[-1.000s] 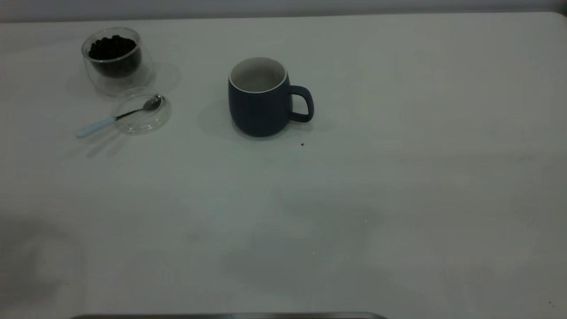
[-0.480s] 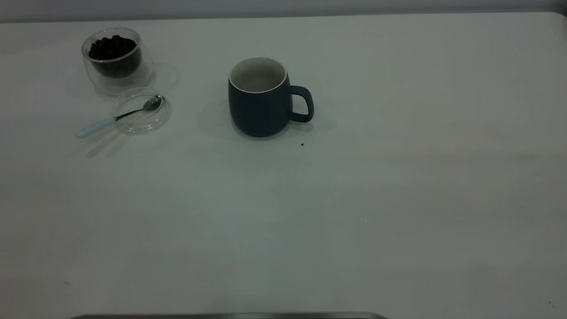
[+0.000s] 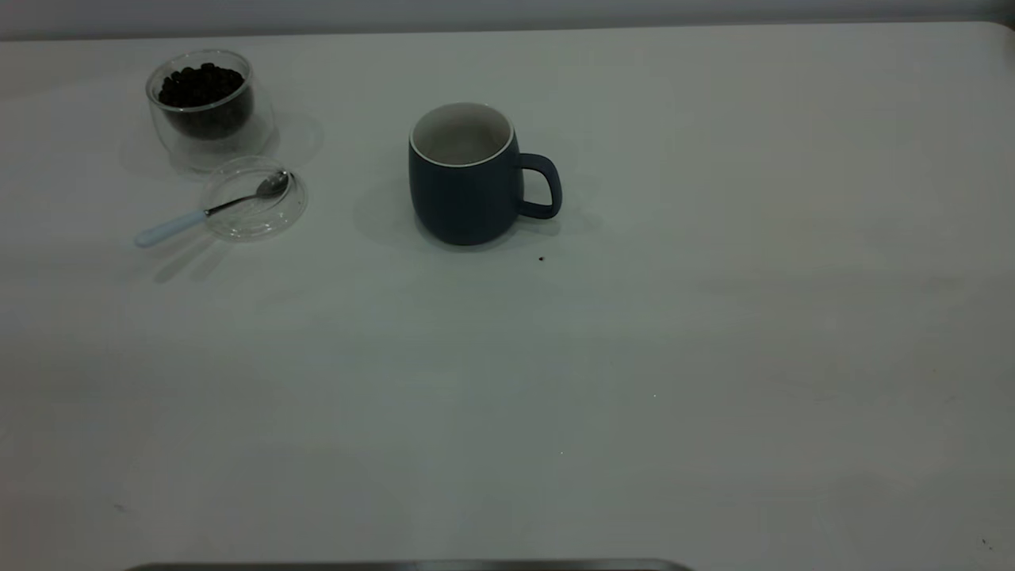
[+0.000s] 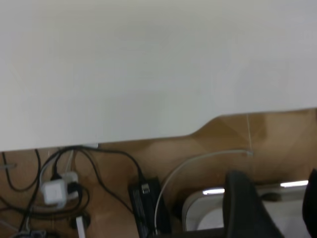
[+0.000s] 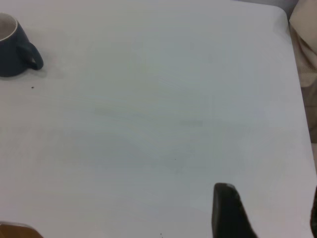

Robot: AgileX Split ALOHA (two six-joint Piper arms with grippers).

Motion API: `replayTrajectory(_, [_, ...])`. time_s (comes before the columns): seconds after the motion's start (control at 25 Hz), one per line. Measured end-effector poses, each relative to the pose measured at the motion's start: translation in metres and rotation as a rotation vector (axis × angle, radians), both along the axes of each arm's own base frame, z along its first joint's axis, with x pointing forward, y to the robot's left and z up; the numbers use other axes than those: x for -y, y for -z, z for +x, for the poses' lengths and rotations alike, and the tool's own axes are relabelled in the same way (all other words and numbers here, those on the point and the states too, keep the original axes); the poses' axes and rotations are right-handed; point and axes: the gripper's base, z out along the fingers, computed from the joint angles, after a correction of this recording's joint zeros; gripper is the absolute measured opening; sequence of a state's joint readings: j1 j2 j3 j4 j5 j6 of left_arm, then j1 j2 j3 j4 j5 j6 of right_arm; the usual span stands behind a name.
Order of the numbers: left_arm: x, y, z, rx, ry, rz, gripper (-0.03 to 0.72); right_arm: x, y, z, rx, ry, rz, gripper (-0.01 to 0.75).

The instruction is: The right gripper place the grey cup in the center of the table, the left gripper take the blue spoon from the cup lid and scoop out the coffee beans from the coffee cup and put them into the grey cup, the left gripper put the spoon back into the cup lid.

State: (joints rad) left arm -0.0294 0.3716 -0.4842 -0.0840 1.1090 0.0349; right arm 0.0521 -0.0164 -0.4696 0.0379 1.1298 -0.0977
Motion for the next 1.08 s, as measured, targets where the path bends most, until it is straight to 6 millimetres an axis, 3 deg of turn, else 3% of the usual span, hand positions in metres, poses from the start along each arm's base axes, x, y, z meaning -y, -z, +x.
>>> replayTrajectory(0.32, [-0.001,-0.004,-0.022,0.157,-0.001,-0.006,0.362,0.000,0.000,0.000,0.000,0.000,0.001,0.364])
replayTrajectory(0.6, [-0.002,-0.003,-0.053,0.358,-0.001,-0.012,0.362,0.000,0.000,0.000,0.000,0.000,0.000,0.364])
replayTrajectory(1.08, [-0.002,-0.002,-0.054,0.350,0.000,-0.011,0.362,0.000,0.000,0.000,0.000,0.000,0.001,0.364])
